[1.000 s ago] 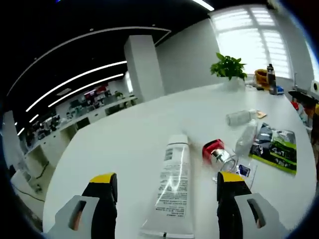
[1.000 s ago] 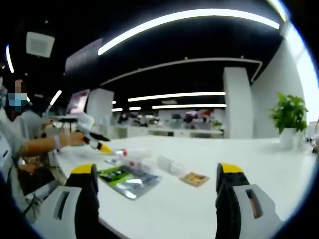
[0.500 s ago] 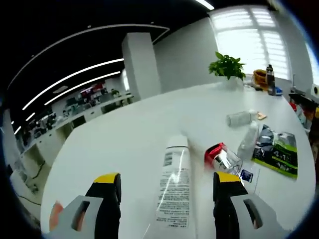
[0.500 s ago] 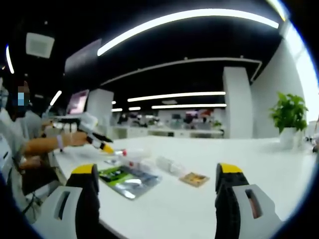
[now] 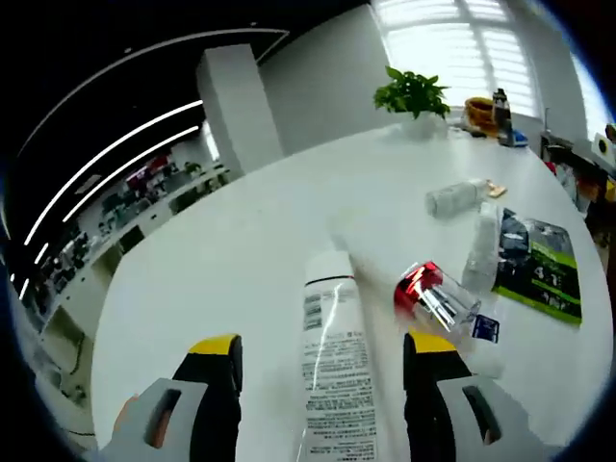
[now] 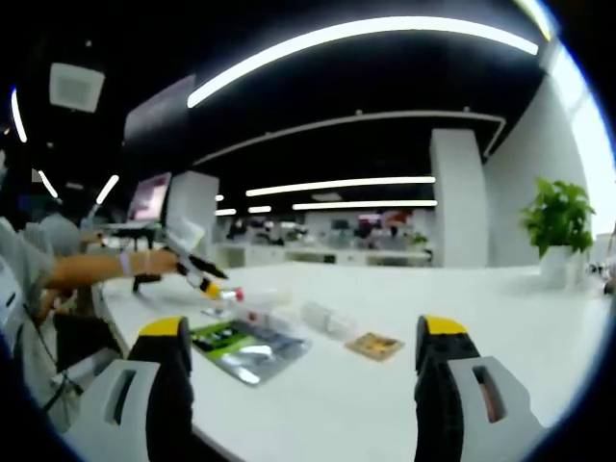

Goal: Arrange the skincare products in the storage area until every visible bottle or jar stands upright without overlapping.

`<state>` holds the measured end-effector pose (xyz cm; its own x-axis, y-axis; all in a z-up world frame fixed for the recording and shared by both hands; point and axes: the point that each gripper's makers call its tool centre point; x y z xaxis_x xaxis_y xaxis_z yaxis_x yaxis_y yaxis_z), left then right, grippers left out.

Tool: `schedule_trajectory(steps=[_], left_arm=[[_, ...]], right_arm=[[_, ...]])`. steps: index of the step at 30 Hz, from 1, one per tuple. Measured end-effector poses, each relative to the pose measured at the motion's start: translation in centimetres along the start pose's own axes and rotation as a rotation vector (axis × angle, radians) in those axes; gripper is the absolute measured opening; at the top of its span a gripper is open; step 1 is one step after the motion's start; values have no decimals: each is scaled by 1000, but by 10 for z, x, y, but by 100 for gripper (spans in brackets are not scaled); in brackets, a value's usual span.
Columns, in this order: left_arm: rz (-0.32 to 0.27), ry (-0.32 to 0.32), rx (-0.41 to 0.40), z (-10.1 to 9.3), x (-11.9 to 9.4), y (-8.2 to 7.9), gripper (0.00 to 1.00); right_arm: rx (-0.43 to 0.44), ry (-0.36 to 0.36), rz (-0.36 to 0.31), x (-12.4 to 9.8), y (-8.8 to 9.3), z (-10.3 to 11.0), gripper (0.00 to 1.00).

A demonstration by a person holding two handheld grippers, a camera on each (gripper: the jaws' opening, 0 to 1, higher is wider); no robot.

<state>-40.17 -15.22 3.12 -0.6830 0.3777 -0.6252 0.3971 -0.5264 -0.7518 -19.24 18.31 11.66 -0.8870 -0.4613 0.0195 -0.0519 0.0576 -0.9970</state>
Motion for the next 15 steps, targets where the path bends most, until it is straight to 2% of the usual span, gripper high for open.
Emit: schedule_trajectory(steps=[3,8,11,14,15], left_arm=[[14,3,-3,-2,4,0,66],[7,6,5,-2,8,-3,58],[3,3,2,-2,13,-6,57],[5,17,1,-4,16,-9,45],[1,27,-3,-7,17,-10,44]], right_arm=[[-3,-4,-1,0,0,1,95],[-3,-3,-6,-1,-1,-1,95],[2,0,-6,0,1,-2,94],[6,-10,-6,1,1,-1,94],[6,-12,-7,1,1,0,94]])
Point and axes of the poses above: the point that each gripper's makers call its tool centre point, and the gripper's own axes: x roughly forward along the fingers, z roughly to its left, y roughly out of its underside, and after that the axes turned 3 degrees about z, right-handed
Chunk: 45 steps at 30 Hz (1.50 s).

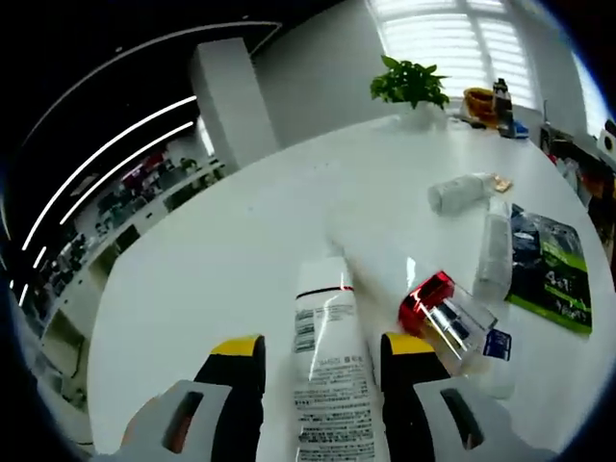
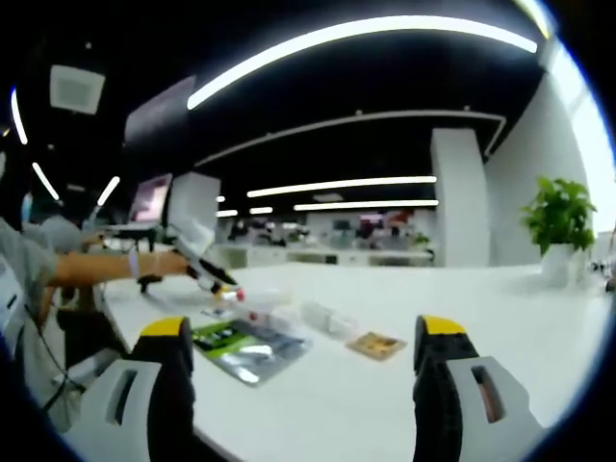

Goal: Arrange the skincare products in the storage area until every visible bottle or jar stands upright without overlapping.

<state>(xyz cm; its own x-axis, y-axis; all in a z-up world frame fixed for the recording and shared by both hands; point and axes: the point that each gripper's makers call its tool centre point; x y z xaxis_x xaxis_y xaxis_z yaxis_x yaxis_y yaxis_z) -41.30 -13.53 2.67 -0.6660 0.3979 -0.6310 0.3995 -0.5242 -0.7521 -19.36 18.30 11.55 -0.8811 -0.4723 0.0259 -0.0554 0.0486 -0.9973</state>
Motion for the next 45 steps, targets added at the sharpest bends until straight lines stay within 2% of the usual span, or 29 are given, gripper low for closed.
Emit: schedule_trajectory(steps=[2,7,19,22,25,35,40,45], left_arm=[[6,22,-33,-5,2,1,43],[9,51,-51,-6,6,2,40],[-1,38,-45,-2,11,-1,36],[7,23,-76,-2,10,-1,35],[11,57,-160,-3,9,-3,33],[2,57,-168,-1,2,-2,30],[-40,20,-165,7,-6,-4,28],[-135,2,-211,14,-20,-12,26]], right_arm=[[-1,-3,-5,-1,-2,1,94],[-6,6,-12,-3,-3,-2,94],[4,-2,-26,-2,-6,0,91],[7,-2,-29,-2,-6,-1,90],[6,-2,-28,-2,-6,0,90],[5,7,-30,-3,-8,-3,89],[6,3,-30,-3,-8,-1,88],[4,3,-33,-4,-11,0,88]])
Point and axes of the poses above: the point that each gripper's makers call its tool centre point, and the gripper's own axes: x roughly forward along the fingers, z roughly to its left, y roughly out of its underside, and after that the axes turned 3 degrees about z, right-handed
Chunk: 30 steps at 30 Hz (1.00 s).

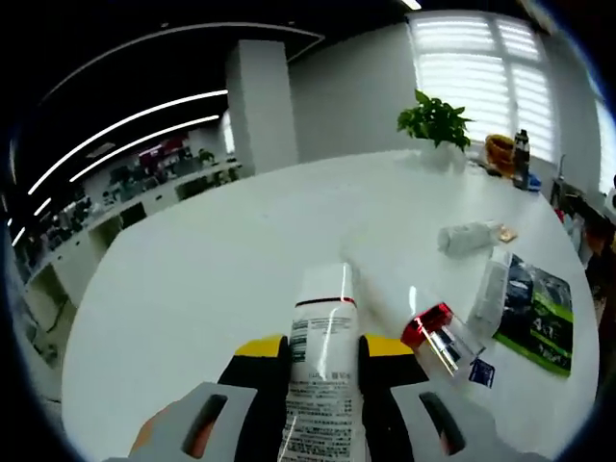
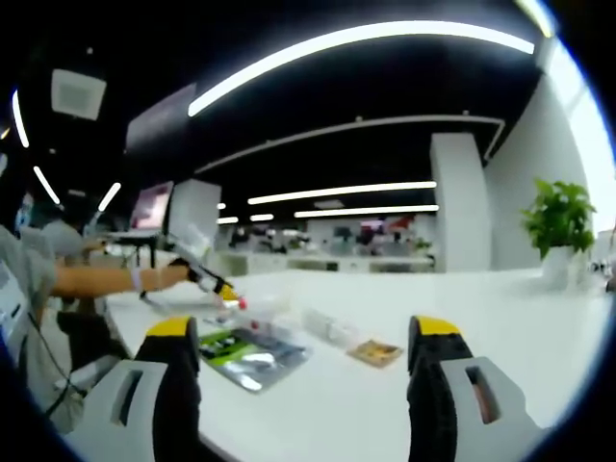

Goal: Arrange the skincare products in the storage area until every visible bottle or jar stands upright without overlapping.

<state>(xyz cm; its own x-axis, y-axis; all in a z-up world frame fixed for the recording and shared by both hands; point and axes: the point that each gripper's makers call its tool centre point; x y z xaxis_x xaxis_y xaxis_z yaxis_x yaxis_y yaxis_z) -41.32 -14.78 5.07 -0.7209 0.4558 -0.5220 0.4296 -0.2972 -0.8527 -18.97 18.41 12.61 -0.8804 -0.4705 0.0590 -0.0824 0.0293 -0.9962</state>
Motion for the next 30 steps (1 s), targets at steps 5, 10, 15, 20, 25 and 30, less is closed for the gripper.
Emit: schedule_trajectory(steps=[5,10,15,20,25,30], left_arm=[[-142,-11,-18,7,-22,-21,11],[-344,14,-149,21,-59,-59,0],[-323,-10,-84,23,-69,-61,0],[-261,-18,-119,28,-63,-45,0],[-263,-37,-131,31,-63,-41,1],[-276,-51,-122,30,-65,-43,8]], right_arm=[[0,-6,3,3,0,4,88],[0,-23,10,6,1,11,88],[-1,-35,6,7,0,14,88],[6,-49,14,9,3,18,87],[1,-48,11,8,1,18,87],[2,-40,13,8,3,15,87]])
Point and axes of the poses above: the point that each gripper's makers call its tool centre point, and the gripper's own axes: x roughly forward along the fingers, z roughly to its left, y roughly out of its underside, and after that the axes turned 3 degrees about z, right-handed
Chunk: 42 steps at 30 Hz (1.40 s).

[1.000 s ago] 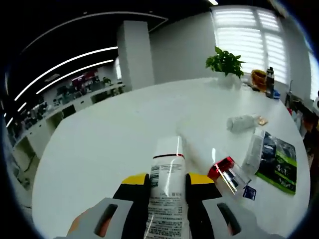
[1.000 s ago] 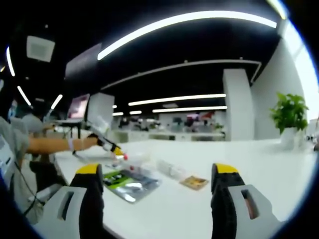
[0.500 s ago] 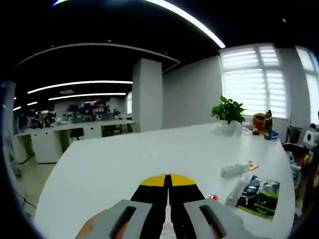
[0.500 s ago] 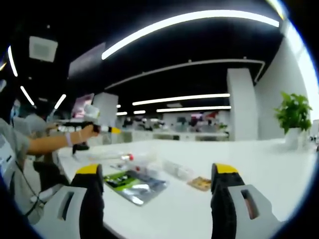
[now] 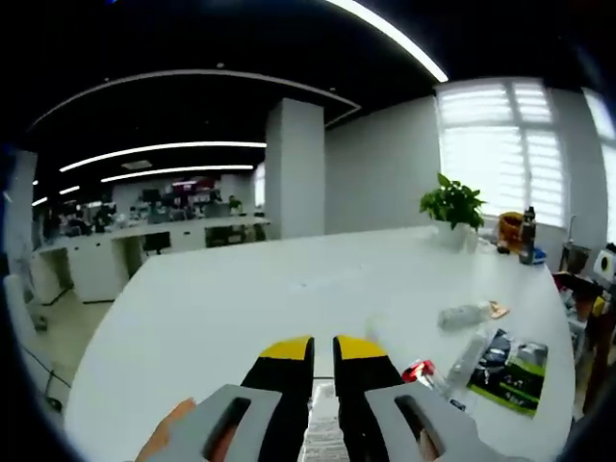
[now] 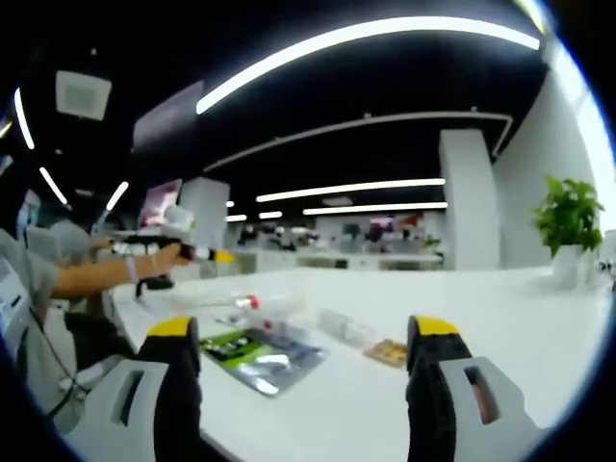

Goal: Arrange the skincare products in the storage area until every visible bottle or jar stands upright without overlapping.

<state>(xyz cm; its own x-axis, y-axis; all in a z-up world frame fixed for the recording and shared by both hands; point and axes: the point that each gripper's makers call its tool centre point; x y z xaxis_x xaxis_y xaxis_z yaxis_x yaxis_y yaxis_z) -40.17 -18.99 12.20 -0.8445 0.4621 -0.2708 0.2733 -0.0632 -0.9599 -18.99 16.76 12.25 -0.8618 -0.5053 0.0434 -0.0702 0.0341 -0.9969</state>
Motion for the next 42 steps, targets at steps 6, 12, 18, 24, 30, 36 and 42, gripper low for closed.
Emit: schedule_trajectory(steps=[6,12,18,24,30,36,42], left_arm=[[-17,-25,28,2,3,-2,20],[-16,-50,58,3,9,2,37],[10,-75,88,5,19,11,57],[84,-13,2,-2,35,30,80],[115,-10,-14,-4,42,41,81],[115,-11,-30,-3,44,43,77],[139,-2,-92,-4,46,47,56]], right_arm=[[-1,-4,-5,-1,-1,0,87],[4,3,-12,-4,-1,-5,87],[7,4,-15,-4,-1,-6,87],[3,1,-16,-4,0,-7,86],[4,6,-21,-6,-1,-9,85],[6,10,-22,-6,0,-11,85],[9,6,-22,-6,0,-10,85]])
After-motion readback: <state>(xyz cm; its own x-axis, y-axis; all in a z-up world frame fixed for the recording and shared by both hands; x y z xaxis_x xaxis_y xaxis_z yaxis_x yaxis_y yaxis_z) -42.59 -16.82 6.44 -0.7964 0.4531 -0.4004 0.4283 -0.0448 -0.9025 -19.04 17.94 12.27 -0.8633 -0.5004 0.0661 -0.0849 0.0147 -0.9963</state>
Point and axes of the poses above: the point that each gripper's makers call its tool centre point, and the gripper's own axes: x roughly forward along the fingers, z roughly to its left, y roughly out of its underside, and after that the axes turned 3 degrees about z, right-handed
